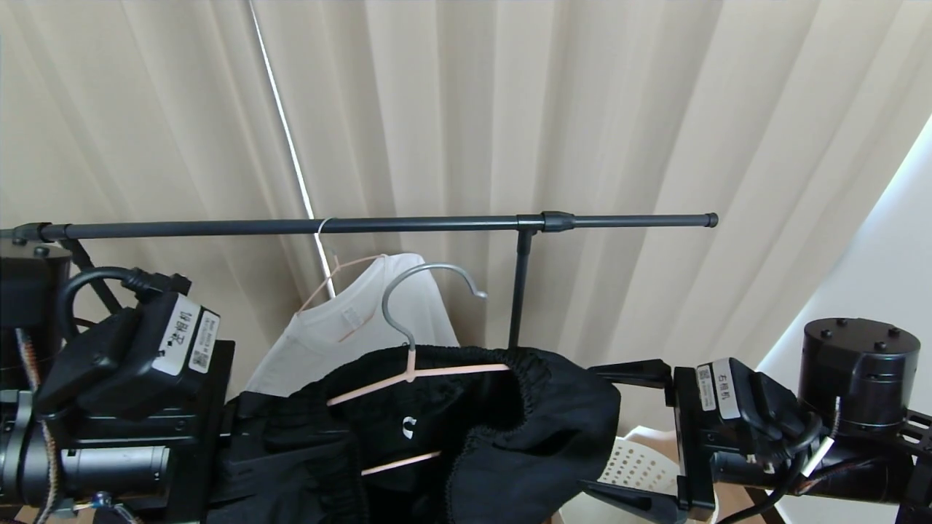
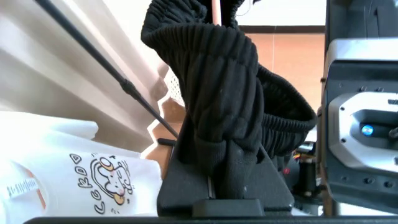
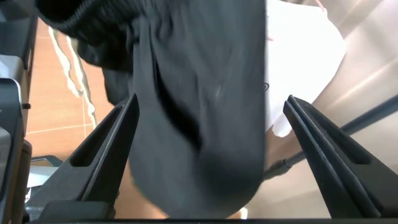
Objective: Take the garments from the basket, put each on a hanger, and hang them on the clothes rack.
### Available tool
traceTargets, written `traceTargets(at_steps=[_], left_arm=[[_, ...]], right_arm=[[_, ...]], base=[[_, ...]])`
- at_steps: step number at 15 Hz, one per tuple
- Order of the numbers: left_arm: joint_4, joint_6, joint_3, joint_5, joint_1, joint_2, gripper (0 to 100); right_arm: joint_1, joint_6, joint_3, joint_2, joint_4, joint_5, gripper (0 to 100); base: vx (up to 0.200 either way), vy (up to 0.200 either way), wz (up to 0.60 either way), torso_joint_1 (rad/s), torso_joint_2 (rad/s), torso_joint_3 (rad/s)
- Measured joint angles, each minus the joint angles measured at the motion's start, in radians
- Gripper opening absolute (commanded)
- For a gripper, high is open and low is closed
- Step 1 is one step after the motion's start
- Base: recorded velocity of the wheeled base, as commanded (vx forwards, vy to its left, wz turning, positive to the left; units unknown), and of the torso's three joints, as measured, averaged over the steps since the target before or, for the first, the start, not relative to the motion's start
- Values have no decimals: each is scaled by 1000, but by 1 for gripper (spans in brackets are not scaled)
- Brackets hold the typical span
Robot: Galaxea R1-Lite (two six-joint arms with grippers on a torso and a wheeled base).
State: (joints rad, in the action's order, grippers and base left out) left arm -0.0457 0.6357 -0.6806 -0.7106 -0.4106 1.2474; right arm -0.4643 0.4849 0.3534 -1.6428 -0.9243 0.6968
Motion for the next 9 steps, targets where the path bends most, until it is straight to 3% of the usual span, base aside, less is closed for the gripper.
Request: traceTargets(at_steps=[9], left_arm=[[-10, -86, 20, 2, 17, -111, 0]], right_arm=[[59, -2, 28, -106, -4, 3, 100]], base=[[0, 0, 0, 0, 0, 0]])
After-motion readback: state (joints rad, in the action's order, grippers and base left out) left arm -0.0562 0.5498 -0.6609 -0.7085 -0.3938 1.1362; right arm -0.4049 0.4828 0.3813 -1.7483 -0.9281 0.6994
